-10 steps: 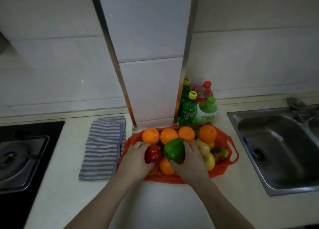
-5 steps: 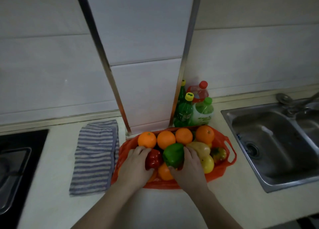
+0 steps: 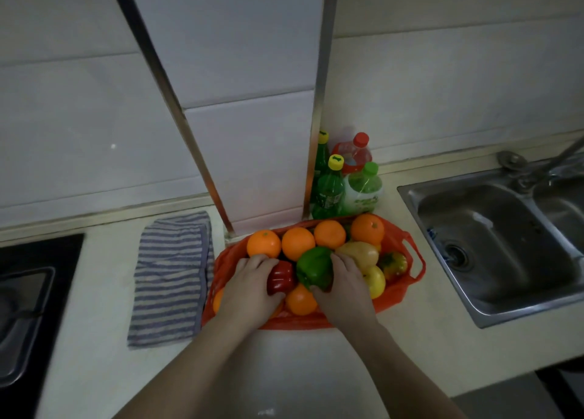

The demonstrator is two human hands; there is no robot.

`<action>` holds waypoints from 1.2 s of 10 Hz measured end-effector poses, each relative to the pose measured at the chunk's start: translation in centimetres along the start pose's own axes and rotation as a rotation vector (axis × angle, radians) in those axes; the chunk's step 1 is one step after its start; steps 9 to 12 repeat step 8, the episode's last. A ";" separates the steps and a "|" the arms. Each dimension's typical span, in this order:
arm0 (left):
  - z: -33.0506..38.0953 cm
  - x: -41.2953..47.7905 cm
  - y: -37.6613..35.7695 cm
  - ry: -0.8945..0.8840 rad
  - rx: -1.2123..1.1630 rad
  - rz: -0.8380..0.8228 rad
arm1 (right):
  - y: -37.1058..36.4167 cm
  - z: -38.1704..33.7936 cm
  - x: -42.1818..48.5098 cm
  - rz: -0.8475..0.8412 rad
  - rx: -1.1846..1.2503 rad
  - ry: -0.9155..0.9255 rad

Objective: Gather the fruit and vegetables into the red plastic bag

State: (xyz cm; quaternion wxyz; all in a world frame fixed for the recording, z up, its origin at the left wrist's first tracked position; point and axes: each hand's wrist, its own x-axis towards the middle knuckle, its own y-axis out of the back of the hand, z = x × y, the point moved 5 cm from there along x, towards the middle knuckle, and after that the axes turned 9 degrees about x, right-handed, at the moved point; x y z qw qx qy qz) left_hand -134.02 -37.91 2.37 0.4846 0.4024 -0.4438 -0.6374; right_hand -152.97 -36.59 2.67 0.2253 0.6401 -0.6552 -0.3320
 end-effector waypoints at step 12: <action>1.0 -0.1 1.4 0.004 0.047 0.078 | 2.6 -1.0 0.5 -0.038 -0.085 0.112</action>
